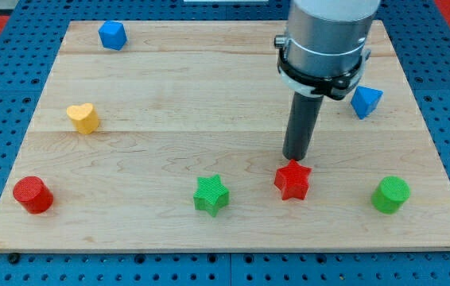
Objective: Move the red circle towards the left of the green star
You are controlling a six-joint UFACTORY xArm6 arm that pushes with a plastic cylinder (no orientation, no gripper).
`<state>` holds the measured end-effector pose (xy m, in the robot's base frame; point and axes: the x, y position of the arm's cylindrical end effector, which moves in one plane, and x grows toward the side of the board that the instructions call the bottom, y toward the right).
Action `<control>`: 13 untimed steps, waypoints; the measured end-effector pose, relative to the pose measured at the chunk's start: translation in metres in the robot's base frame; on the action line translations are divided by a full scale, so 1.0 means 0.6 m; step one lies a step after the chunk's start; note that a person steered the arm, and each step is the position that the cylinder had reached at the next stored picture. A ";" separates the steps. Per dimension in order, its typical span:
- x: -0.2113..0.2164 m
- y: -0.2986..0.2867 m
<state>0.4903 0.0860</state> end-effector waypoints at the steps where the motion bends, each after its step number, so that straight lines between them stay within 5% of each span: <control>1: 0.021 0.017; 4: -0.005 -0.033; 9: 0.026 -0.635; 13: 0.150 -0.582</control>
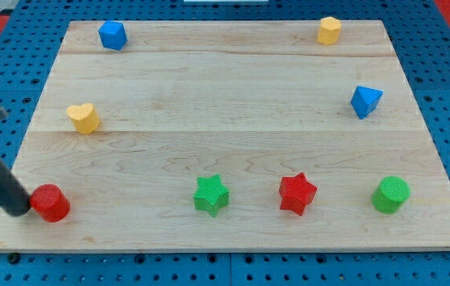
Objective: Move the red circle towards the left of the green star
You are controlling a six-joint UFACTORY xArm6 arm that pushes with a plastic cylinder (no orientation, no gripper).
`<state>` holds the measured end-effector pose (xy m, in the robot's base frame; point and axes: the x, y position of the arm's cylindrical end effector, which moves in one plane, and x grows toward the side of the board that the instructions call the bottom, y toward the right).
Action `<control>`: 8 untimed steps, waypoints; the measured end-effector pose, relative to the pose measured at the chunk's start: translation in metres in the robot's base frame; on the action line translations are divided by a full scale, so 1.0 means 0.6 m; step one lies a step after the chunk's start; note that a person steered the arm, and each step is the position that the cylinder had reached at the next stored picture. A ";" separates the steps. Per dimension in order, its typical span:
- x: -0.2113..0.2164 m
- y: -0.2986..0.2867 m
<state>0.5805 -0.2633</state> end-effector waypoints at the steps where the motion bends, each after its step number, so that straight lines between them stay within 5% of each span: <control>1: 0.022 0.012; 3: -0.047 0.035; 5: -0.034 0.124; 6: 0.029 0.117; 8: -0.002 0.152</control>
